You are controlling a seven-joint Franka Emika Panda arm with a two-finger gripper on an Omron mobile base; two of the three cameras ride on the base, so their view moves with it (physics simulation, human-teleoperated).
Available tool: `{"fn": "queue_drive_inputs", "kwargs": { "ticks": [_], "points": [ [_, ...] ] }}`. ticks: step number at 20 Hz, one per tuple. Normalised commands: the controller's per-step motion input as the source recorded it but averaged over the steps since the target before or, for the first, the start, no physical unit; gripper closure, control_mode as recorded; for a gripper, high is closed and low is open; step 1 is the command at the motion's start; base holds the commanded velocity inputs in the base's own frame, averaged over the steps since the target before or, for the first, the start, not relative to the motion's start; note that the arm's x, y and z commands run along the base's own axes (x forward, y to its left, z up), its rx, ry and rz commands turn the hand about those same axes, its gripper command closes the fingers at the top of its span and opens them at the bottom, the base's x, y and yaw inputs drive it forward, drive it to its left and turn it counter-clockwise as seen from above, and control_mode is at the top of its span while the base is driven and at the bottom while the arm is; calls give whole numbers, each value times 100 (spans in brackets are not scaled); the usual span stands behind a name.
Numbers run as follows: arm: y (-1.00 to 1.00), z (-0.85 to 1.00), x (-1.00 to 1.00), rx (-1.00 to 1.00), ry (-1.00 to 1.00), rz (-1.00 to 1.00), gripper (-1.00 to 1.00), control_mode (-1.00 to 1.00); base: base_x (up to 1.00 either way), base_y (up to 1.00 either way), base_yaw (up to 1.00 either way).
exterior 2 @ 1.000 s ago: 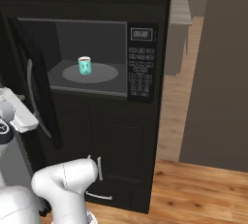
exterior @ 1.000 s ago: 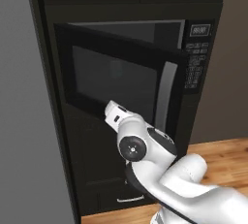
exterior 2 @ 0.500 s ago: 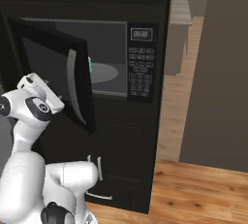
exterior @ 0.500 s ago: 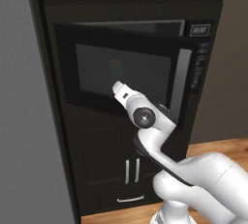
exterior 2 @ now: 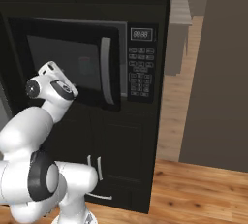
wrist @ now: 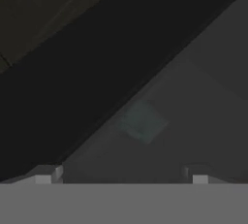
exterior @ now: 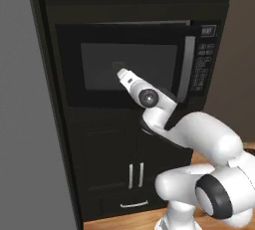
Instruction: Place the microwavable item in the microwave. Then, close the microwave door and press the start button.
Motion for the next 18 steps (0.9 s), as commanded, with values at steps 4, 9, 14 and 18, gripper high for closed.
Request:
{"fn": "queue_drive_inputs", "kwargs": {
  "ticks": [4,9,14,18],
  "points": [
    [-2,0,59,7,0,0,-100,-100,0,0,0],
    [-2,10,63,9,0,0,-100,-100,0,0,0],
    [0,13,63,10,4,0,-100,-100,0,0,0],
    [-6,27,24,13,5,0,-100,-100,0,0,0]
  ]
}}
